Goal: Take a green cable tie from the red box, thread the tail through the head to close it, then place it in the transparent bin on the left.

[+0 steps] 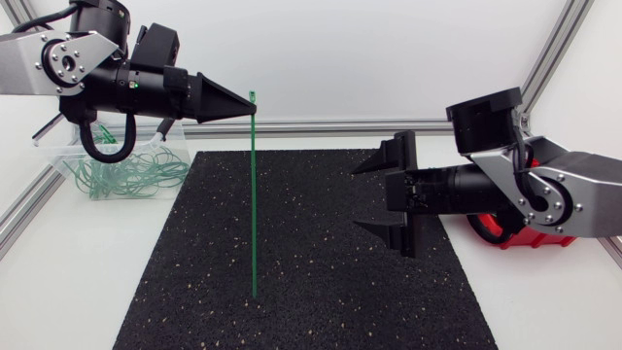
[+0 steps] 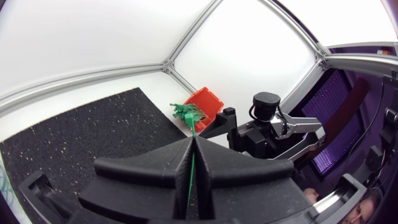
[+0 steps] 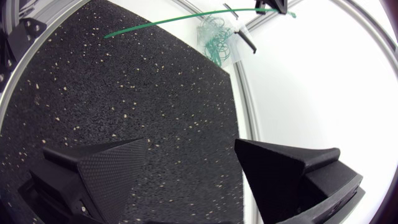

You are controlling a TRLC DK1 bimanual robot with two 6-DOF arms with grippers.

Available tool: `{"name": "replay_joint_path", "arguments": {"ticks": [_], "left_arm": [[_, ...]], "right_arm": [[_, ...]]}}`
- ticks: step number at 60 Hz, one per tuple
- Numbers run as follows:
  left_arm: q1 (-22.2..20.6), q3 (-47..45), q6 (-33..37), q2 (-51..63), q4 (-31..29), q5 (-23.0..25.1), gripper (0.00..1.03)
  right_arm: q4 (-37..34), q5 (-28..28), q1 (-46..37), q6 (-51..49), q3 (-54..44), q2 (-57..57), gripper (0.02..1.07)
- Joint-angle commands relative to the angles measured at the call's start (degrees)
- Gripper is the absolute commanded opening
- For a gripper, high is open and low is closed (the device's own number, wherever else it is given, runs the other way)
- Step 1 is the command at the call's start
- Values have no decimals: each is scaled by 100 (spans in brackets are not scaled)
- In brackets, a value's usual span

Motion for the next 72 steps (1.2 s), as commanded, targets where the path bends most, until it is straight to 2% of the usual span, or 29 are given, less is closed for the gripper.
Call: {"name": "replay_joint_path", "arguments": {"ticks": [1,12,15,28,45,56,65,72], "left_arm": [[36,449,48,374,-434,285,4],[62,695,4,779,-839,479,4],[62,774,22,884,-1023,575,4],[212,800,109,989,-1067,663,4],[335,800,329,1218,-1234,663,4],[361,800,479,1306,-1401,751,4],[309,774,487,1350,-1410,804,4],[273,809,487,1411,-1445,804,4]], "right_arm": [[260,47,81,-685,-229,-134,103],[822,170,398,-2030,-476,-248,103],[1226,311,547,-2390,-616,-231,103],[2580,381,1329,-2909,-1196,-240,103],[3257,373,2252,-3498,-1530,15,103],[3986,232,2454,-4122,-1724,499,103],[4681,127,2683,-4236,-1855,850,103],[4927,135,2859,-4254,-1855,1123,103]]}}
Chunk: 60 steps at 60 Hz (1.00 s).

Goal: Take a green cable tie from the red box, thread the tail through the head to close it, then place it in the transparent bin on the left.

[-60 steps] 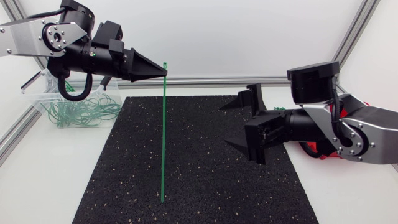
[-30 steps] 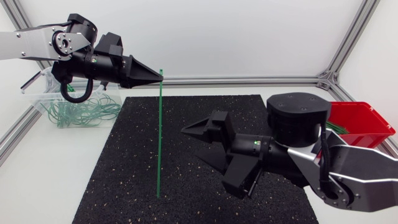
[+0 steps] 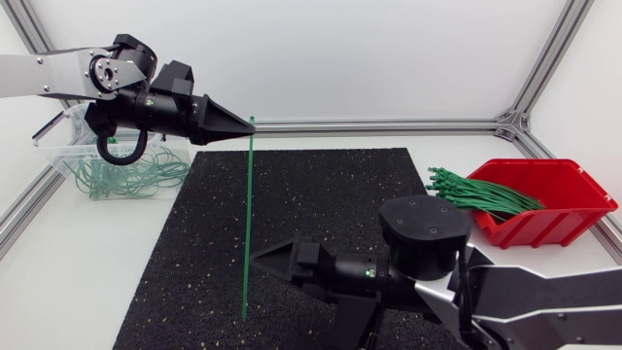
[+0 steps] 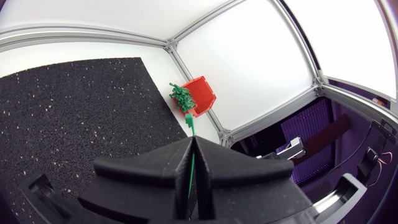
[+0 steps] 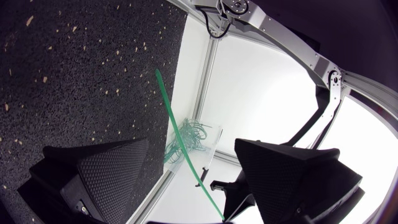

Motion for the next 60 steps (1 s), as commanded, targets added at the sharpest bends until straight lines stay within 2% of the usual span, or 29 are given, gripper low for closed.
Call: {"name": "replay_joint_path", "arguments": {"ticks": [1,8,14,18,25,35,42,53,57,60], "left_arm": [[-50,162,144,192,-112,102,4],[-77,162,153,236,-138,111,4],[-94,162,267,253,-253,111,4],[-94,162,329,271,-314,120,4],[-103,171,329,306,-349,181,4],[-138,145,487,306,-490,190,4],[-138,136,601,306,-587,190,4],[-164,180,716,324,-718,199,4],[-182,189,716,324,-718,190,4],[-182,189,716,324,-718,199,4]], "right_arm": [[258,-48,142,-210,-120,288,103],[434,-136,212,-263,-111,517,103],[452,-206,230,-245,-76,569,99],[522,-189,274,-245,-32,736,92],[865,-189,335,-237,-6,1053,90],[1172,-145,371,-237,135,1369,76],[1208,-119,344,-245,214,1492,55],[1216,-31,388,-228,232,1545,47],[1181,84,423,-237,249,1563,32],[1155,154,450,-237,240,1563,29]]}}
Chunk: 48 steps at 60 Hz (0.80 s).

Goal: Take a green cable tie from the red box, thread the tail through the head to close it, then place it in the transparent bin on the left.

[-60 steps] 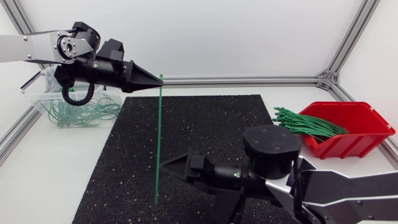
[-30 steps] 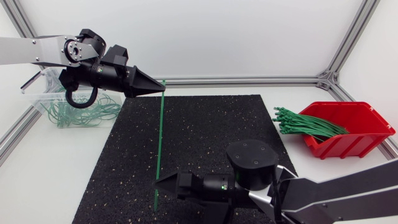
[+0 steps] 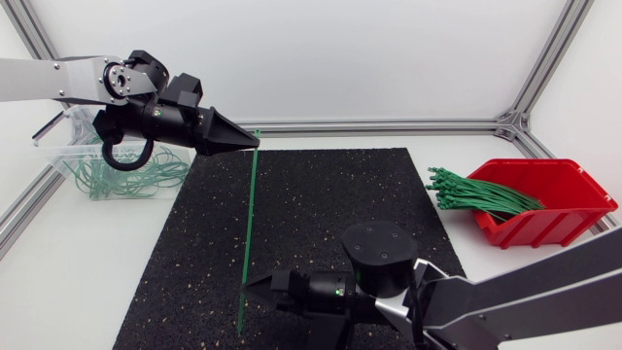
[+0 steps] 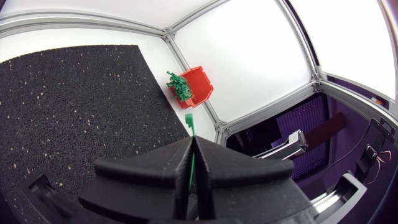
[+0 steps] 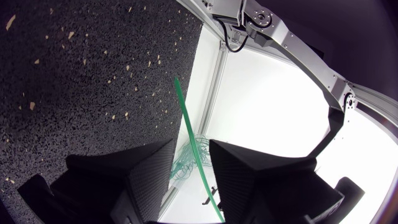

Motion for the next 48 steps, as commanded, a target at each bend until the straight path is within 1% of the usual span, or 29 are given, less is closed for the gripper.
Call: {"name": "replay_joint_path", "arguments": {"ticks": [1,7,31,42,48], "left_arm": [[-75,176,136,123,-98,94,4],[-84,167,145,140,-98,94,4],[-93,167,154,166,-115,94,4],[-110,167,163,166,-133,94,4],[-101,158,171,166,-150,94,4]], "right_arm": [[36,106,96,-145,81,100,29],[27,194,140,-145,72,100,29],[44,229,263,-162,98,171,29],[36,264,271,-198,107,197,8],[36,299,271,-206,81,206,8]]}}
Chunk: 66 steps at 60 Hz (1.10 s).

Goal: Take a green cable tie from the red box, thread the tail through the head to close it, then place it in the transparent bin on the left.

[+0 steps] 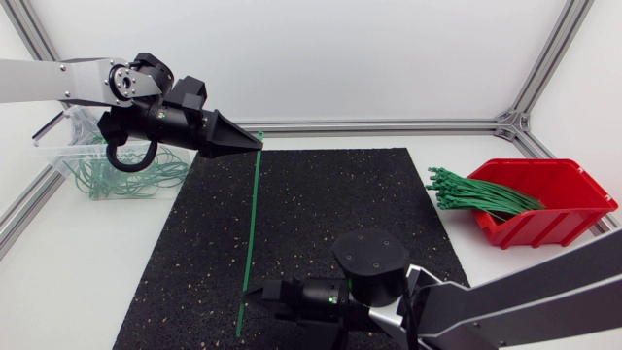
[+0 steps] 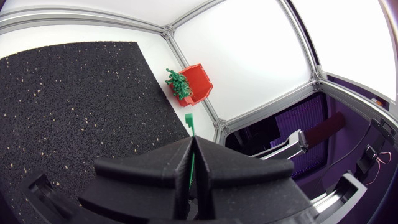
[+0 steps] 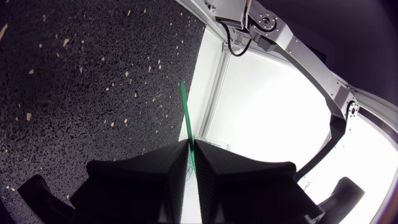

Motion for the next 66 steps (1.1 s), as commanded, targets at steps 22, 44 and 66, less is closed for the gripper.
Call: {"name": "replay_joint_path", "arguments": {"ticks": [22,44,66], "left_arm": [[-77,64,853,-277,-777,94,4],[-201,-587,1292,-848,-829,138,4],[-385,-912,1204,-1042,-74,173,4]], "right_arm": [[-114,-47,13,1096,-260,-602,8],[-1476,68,-13,4208,-119,-1657,8],[-2443,32,-92,6300,197,-2026,8]]}}
